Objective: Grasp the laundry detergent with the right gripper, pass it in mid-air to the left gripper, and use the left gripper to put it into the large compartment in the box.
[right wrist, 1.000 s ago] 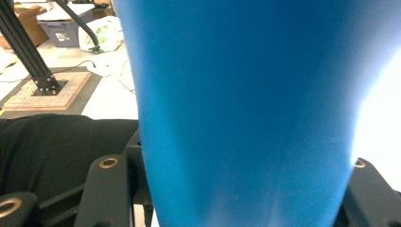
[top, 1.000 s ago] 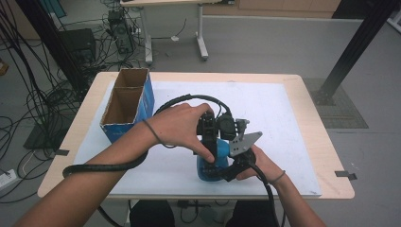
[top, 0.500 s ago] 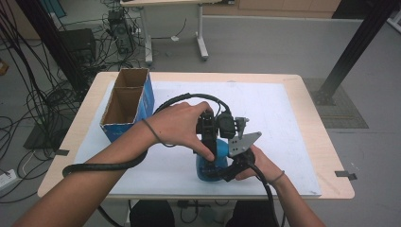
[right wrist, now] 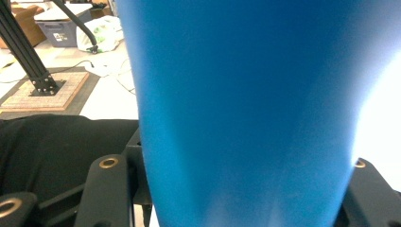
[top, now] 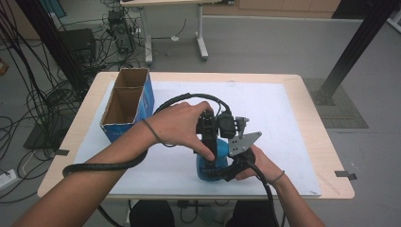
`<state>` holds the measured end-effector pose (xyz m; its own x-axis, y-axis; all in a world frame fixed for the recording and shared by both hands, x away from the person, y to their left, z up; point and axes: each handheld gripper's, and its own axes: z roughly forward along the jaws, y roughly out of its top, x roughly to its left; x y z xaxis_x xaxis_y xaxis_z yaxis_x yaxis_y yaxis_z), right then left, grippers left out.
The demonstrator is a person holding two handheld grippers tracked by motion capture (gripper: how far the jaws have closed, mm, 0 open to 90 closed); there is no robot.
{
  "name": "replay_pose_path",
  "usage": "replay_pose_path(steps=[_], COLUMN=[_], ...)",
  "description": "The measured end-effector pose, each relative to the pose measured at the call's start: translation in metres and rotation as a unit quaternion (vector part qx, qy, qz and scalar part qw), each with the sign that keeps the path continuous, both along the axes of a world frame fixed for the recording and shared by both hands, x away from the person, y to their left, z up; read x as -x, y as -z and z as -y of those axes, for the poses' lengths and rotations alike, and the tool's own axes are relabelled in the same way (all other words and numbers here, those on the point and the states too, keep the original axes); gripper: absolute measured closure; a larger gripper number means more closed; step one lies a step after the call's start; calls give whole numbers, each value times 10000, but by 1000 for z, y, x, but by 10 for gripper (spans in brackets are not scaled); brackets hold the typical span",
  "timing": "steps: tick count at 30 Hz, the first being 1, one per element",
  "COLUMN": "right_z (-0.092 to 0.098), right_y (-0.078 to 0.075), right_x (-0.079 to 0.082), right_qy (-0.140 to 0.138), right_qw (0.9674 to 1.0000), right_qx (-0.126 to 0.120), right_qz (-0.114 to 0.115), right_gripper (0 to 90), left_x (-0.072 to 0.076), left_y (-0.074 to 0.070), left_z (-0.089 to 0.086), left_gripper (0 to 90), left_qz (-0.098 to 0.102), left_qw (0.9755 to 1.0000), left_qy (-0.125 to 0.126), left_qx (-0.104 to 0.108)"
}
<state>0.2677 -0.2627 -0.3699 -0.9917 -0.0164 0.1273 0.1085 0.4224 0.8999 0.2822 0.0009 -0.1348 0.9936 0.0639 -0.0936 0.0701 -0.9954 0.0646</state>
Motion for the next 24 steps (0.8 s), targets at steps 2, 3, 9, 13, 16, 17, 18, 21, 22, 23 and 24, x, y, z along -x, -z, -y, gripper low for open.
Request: replay_pose_path(steps=[2,3,9,13,16,17,18,21,22,23,24], right_z=[0,0,1,0,0,0,0,-1,-1,-1,-1], right_y=[0,-1,-1,-1,-1,-2,-3,-3,-3,-3,-3], right_x=[1,0,0,0,0,0,0,1,1,1,1], right_qy=[14,9,21,17,25,31,27,23,19,19,19], right_qw=[10000,10000,10000,10000,10000,10000,10000,10000,10000,10000,10000], right_qx=[8,14,2,1,12,36,48,41,40,36,36], right_qz=[7,11,21,34,39,28,37,41,54,48,48], right_gripper=[416,417,416,417,416,416,416,417,416,416,416], left_x=[1,0,0,1,2,2,2,2,2,1,1], left_y=[0,0,0,-1,-1,-1,-1,-1,-1,0,0], left_z=[0,0,1,1,1,0,0,0,0,0,0], left_gripper=[86,86,89,89,88,88,88,88,89,90,90], left_qz=[17,-10,-2,19,38,32,41,48,51,27,27], left_qw=[10000,10000,10000,10000,10000,10000,10000,10000,10000,10000,10000], left_qy=[-7,0,-10,20,26,20,24,-5,-9,-8,-8], left_qx=[0,0,-3,-7,4,11,8,2,-3,3,3])
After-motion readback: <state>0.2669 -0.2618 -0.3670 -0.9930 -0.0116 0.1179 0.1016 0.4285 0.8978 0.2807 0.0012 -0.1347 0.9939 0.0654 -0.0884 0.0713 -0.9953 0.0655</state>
